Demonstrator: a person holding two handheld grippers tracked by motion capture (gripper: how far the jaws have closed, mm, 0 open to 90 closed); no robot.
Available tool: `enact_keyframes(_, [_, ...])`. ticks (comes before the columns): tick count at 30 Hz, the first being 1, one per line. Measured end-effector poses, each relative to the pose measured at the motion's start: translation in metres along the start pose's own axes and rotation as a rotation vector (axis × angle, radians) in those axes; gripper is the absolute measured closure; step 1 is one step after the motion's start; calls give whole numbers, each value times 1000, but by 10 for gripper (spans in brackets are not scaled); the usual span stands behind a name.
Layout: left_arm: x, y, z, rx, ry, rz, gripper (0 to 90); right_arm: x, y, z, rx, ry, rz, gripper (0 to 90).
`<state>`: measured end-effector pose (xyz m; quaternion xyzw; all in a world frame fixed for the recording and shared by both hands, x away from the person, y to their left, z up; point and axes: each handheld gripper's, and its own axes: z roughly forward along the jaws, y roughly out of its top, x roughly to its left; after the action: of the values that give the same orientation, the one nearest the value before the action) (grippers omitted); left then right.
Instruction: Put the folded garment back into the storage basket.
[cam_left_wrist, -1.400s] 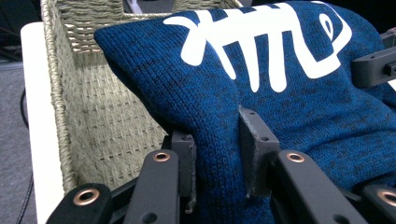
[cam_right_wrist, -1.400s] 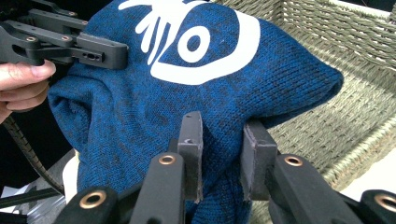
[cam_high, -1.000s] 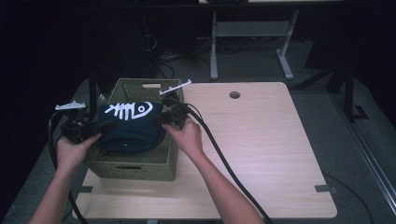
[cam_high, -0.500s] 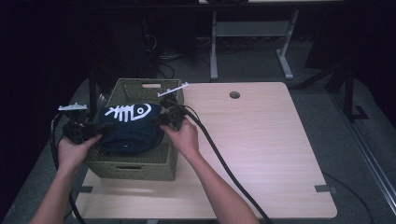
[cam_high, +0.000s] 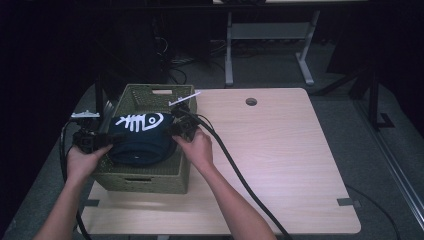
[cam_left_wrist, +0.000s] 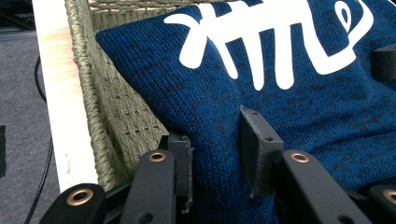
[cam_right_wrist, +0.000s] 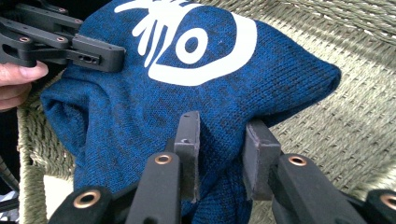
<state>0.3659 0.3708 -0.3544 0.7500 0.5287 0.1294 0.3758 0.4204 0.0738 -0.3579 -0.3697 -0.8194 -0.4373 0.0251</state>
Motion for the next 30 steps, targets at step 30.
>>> enact_keyframes(30, [-7, 3, 11, 6, 74, 40, 488, -5, 1, -17, 8, -101, -31, 551])
